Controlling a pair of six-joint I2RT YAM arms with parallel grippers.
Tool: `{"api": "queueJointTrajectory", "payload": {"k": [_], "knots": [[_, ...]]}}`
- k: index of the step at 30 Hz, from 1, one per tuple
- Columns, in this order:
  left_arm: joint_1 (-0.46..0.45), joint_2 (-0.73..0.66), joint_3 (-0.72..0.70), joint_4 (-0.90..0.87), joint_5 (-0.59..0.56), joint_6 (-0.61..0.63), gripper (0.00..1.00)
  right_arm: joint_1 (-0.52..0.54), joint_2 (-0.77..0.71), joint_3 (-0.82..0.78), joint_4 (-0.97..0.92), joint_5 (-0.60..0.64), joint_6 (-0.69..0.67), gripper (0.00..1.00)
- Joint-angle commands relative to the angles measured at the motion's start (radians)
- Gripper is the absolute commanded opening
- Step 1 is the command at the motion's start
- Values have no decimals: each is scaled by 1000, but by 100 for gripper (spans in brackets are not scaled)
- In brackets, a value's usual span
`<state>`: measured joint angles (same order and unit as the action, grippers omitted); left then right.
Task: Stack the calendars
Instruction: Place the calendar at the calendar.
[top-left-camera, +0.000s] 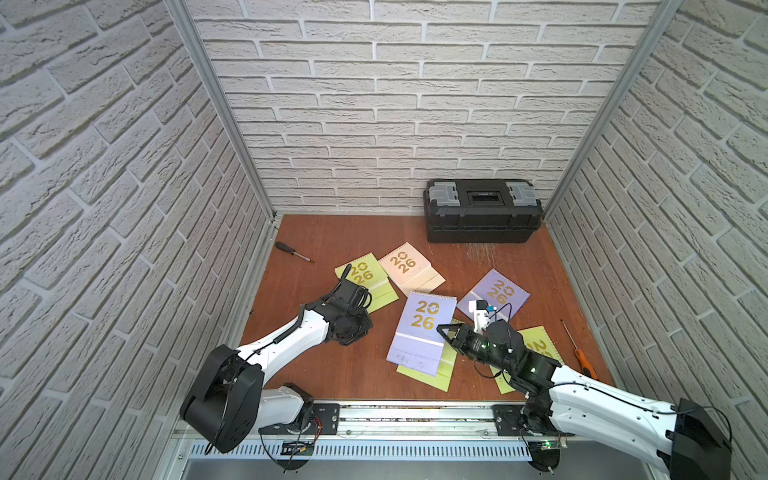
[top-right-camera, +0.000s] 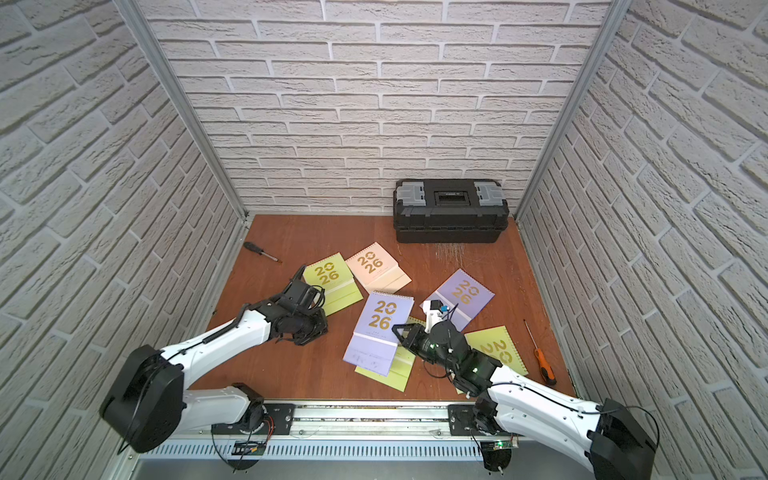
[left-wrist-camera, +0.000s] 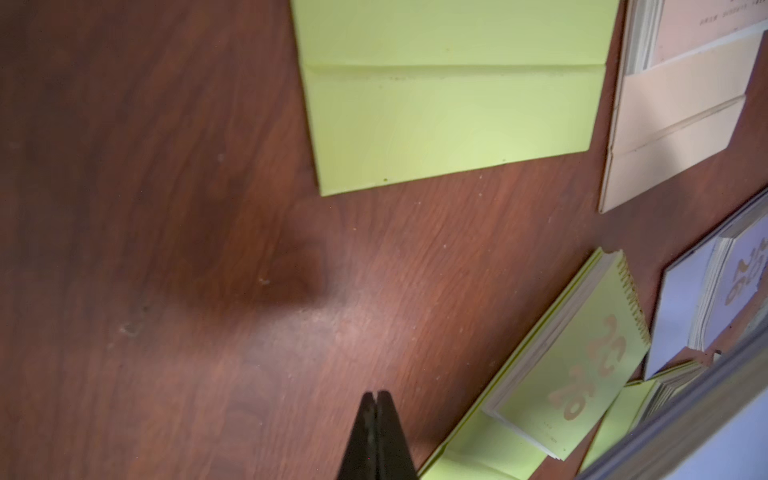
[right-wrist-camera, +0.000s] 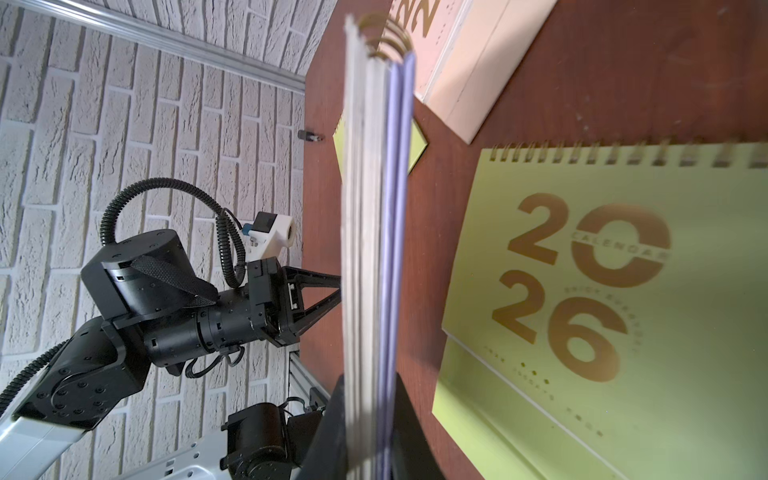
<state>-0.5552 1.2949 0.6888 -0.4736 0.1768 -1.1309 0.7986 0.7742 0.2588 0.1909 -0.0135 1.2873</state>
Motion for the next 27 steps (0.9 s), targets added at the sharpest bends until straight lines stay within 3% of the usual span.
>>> {"api": "queueJointTrajectory", "payload": {"k": [1,8,27], "knots": [[-25,42,31,52,-16,-20,0,-24,-79,-21,-30,14,17,3],[-67,138,84,82,-10,-22,0,-57,-173,-65,-116,6,24,3],[-99,233,127,120,7,-24,0,-64,-114,-102,-39,-39,48,3]]}}
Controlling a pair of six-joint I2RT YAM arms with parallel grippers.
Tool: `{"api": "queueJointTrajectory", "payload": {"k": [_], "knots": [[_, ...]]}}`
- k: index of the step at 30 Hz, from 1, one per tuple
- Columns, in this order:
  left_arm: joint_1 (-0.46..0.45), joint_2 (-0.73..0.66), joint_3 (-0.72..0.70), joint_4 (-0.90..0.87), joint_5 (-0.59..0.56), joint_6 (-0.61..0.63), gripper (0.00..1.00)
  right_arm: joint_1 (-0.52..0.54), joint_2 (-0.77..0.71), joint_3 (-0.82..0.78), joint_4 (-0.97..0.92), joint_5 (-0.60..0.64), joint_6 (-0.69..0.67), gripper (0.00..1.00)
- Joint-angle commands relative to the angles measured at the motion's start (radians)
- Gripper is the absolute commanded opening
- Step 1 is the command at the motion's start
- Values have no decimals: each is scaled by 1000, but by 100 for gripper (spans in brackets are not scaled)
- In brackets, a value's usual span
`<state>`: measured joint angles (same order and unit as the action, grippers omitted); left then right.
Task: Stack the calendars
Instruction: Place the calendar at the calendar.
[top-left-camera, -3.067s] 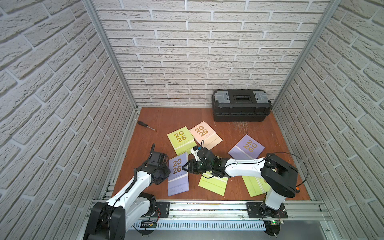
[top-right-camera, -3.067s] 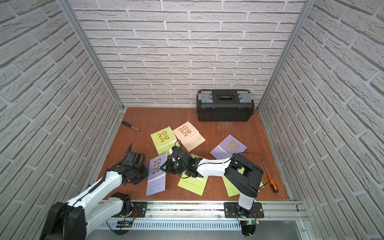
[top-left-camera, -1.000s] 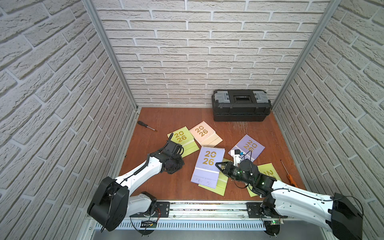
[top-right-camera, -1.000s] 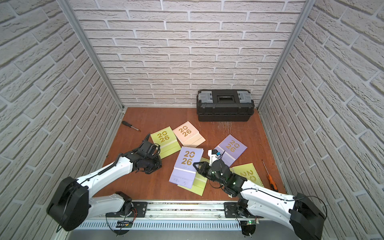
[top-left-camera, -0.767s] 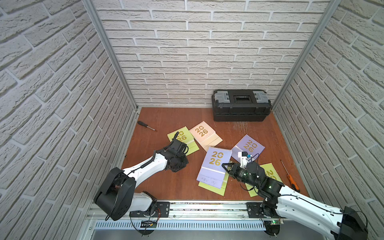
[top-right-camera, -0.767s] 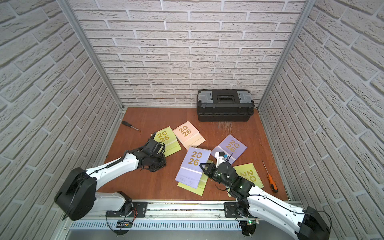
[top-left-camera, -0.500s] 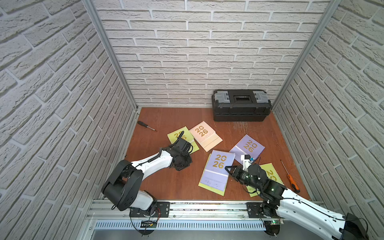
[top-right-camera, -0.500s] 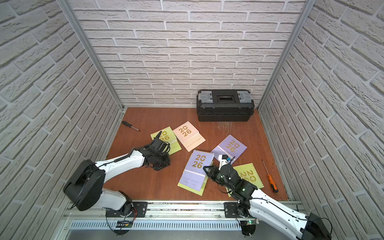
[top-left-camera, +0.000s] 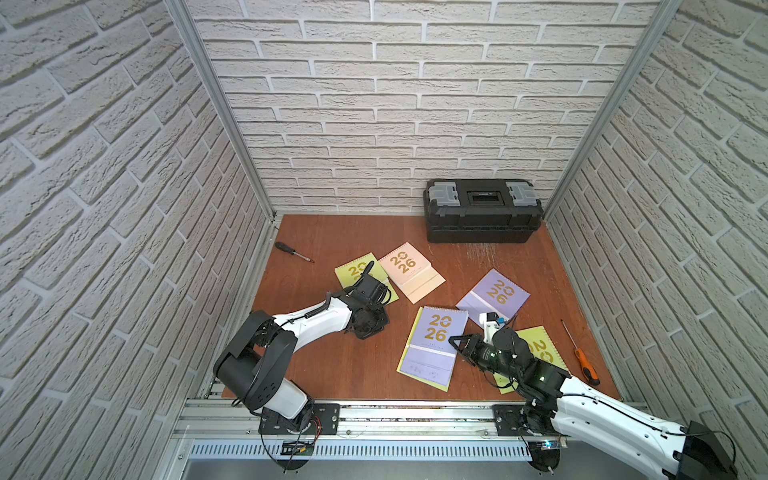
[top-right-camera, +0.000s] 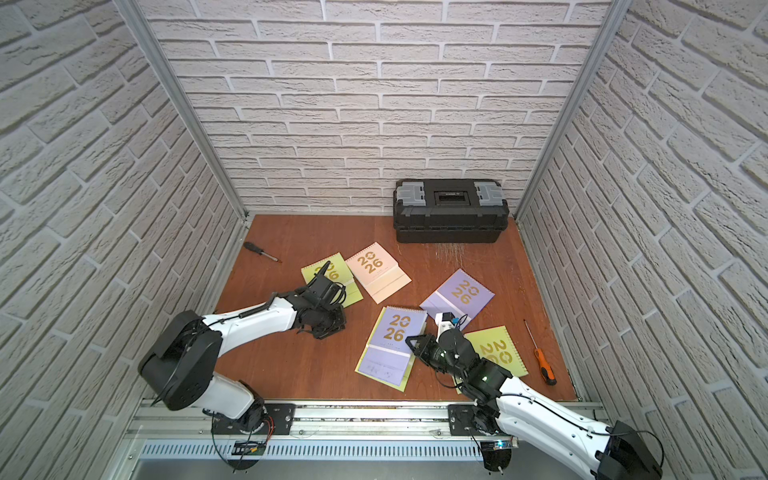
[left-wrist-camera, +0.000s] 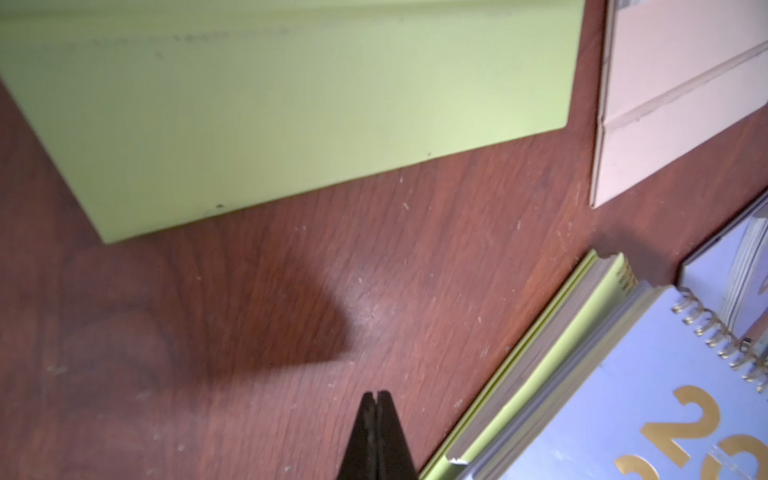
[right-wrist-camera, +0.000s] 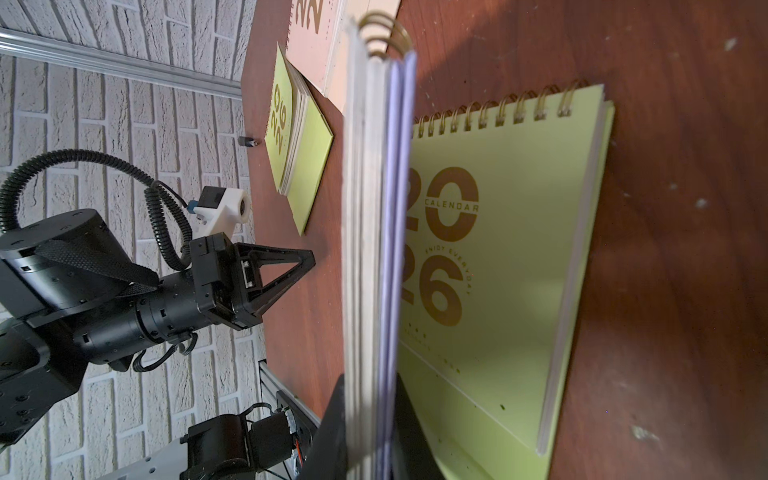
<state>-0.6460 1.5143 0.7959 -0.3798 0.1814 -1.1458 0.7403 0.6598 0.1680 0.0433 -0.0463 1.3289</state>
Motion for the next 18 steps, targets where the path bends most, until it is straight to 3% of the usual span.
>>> {"api": "queueJointTrajectory", "payload": {"k": [1,18], "knots": [[-9,15,19,28,4,-11,0,-7,1,-13,111,-7,7,3],[-18,47,24,45,13,-15,0,-8,56,-5,80,-7,1,3]]}}
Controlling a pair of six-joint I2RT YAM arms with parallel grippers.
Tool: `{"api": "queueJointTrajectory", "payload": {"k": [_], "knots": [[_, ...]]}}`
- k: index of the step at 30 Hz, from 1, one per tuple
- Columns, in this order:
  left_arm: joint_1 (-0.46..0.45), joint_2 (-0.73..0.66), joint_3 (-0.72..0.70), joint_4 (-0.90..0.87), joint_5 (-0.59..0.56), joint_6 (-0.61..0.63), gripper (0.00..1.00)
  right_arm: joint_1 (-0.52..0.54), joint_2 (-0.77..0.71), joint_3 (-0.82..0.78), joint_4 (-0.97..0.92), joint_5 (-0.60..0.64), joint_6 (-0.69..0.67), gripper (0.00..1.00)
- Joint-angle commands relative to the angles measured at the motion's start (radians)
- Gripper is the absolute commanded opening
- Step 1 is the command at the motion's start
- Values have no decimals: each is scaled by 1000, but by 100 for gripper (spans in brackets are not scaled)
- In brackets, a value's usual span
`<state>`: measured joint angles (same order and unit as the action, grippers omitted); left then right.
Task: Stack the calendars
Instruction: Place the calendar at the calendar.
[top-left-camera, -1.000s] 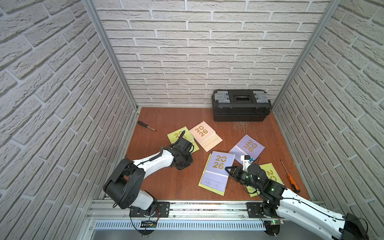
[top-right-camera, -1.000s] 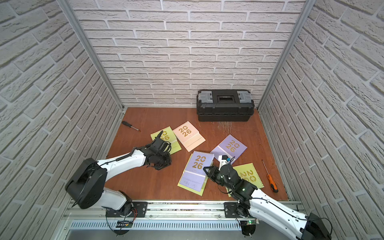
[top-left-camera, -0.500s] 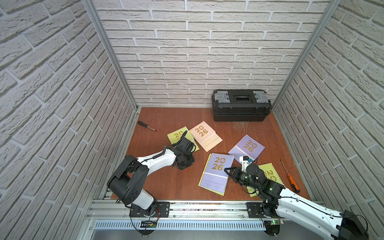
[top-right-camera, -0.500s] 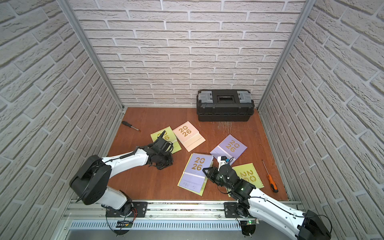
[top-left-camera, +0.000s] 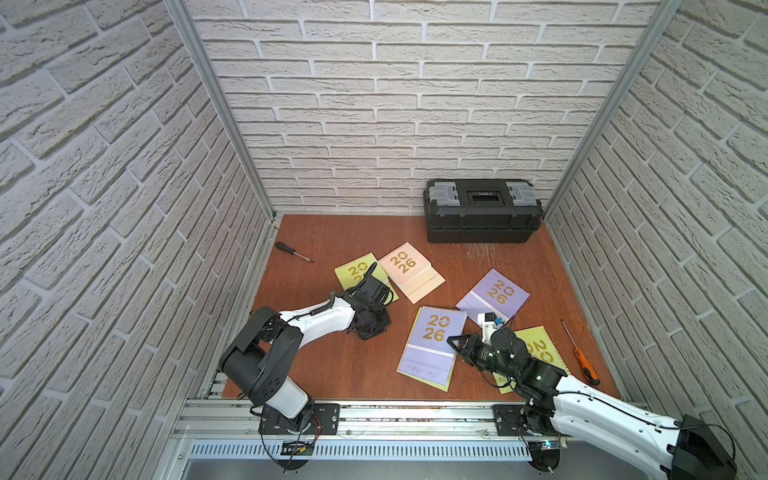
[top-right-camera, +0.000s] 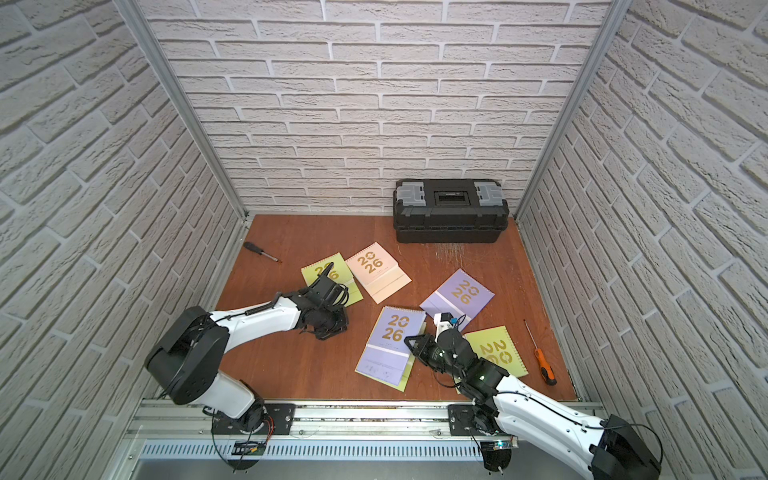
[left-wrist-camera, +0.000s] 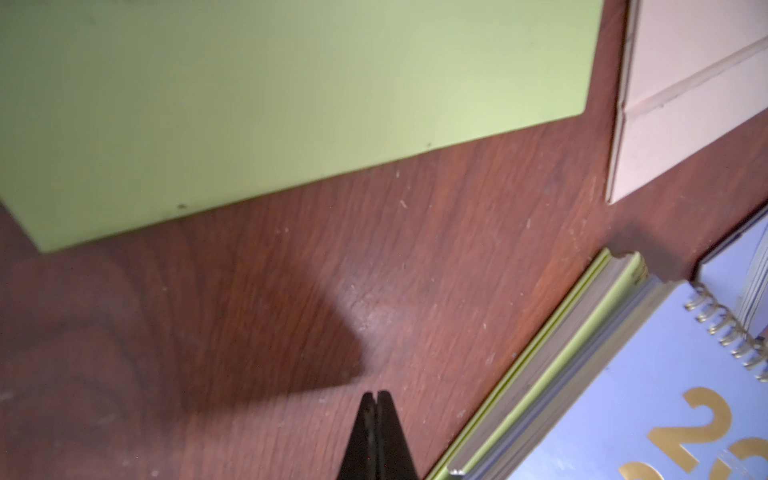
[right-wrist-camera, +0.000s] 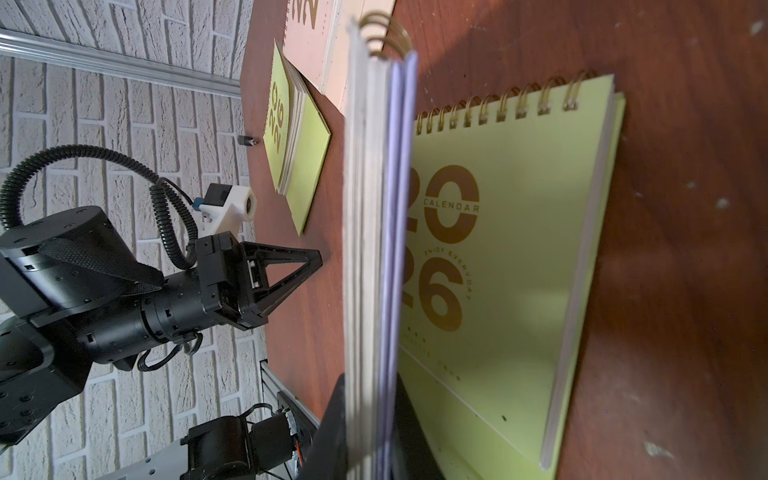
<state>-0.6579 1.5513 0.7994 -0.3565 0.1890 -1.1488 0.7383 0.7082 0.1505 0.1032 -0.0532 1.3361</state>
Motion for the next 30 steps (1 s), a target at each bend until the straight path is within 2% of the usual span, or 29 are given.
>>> {"api": "queueJointTrajectory", "payload": {"k": [1,8,15,30], "knots": [[-7,11,21,23,6,-12,0,-5,13,14,12,1,-6,3],[-8,13,18,25,7,-12,0,-7,30,44,-56,16,-22,8],[-9,17,18,25,8,-14,0,-6,57,62,-97,19,-34,21],[-9,13,9,27,9,-17,0,-17,119,78,-135,33,-63,24]]}}
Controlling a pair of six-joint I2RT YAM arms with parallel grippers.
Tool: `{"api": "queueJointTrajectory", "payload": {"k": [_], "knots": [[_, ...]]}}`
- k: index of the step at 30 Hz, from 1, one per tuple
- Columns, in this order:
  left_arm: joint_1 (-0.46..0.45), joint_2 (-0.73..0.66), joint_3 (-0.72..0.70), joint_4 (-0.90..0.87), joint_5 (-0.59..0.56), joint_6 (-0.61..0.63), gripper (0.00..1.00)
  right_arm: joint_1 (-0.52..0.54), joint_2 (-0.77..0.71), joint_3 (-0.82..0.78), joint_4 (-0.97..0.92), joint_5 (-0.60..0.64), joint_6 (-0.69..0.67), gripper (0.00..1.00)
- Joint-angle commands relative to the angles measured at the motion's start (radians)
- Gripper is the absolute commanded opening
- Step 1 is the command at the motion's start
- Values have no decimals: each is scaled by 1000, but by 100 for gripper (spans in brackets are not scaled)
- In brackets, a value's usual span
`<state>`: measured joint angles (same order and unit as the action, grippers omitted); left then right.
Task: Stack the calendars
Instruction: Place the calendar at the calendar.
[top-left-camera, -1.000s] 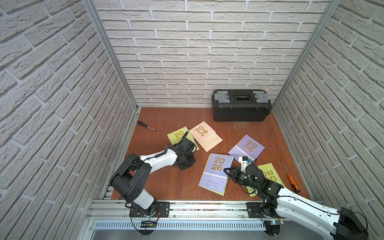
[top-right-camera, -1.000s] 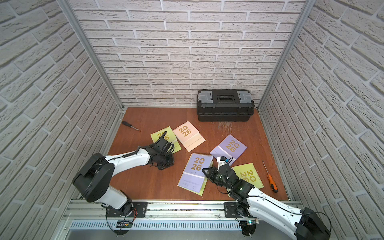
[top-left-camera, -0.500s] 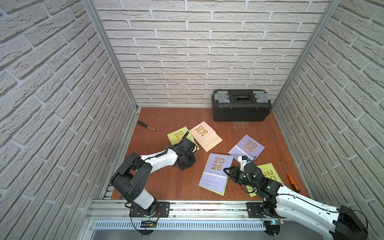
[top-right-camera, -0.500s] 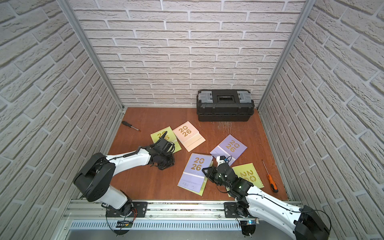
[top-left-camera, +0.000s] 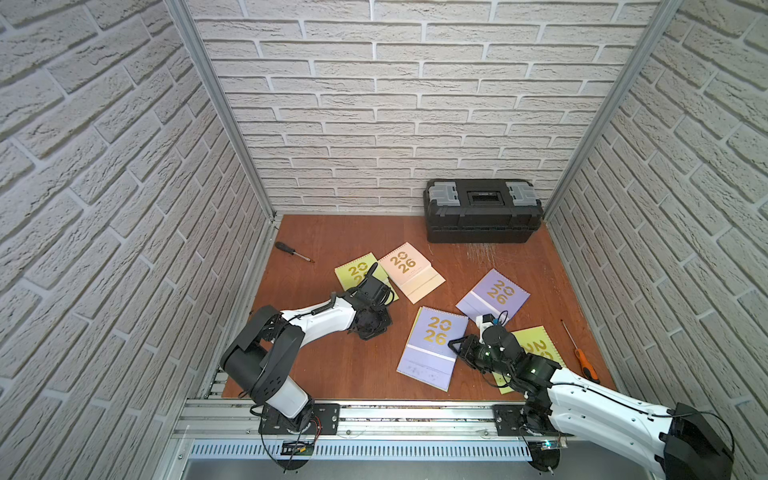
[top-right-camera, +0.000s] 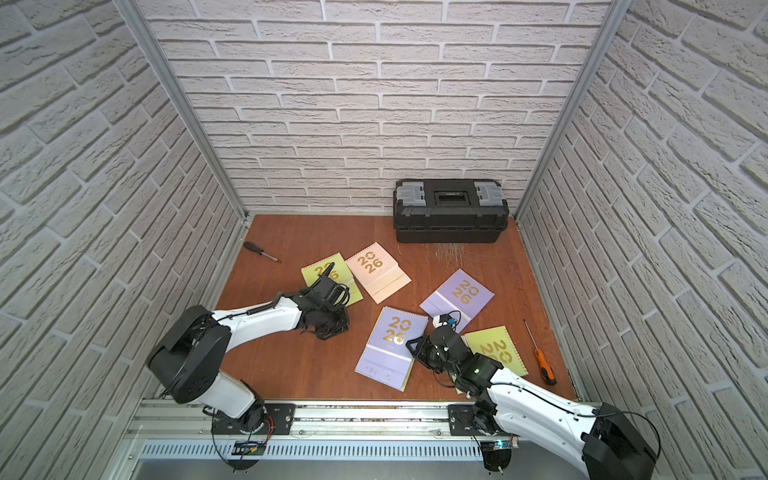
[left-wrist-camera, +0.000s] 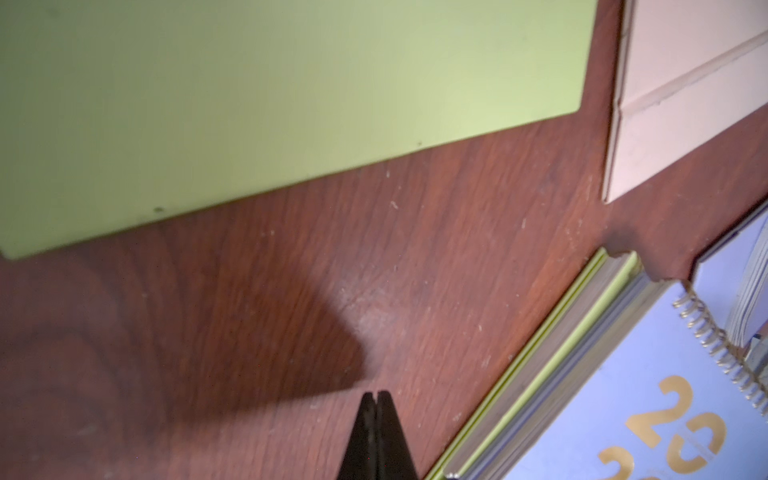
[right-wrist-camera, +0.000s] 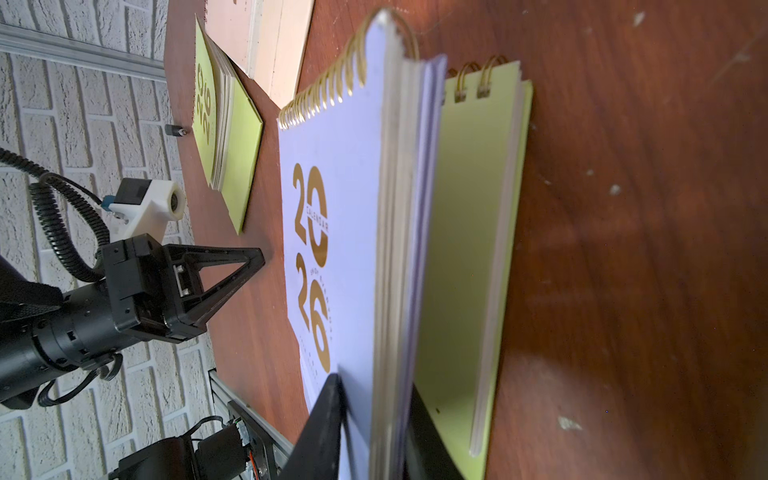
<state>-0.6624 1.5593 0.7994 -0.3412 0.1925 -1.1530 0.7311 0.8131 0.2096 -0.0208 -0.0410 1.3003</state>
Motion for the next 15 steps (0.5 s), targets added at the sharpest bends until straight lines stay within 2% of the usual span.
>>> {"api": "queueJointTrajectory", "payload": {"k": [1,15], "knots": [[-4,4,8,13,5,-12,0,-13,21,19,-12,20,-31,24],[-4,4,1,13,5,-16,0,-33,86,45,-30,19,-33,27]]}}
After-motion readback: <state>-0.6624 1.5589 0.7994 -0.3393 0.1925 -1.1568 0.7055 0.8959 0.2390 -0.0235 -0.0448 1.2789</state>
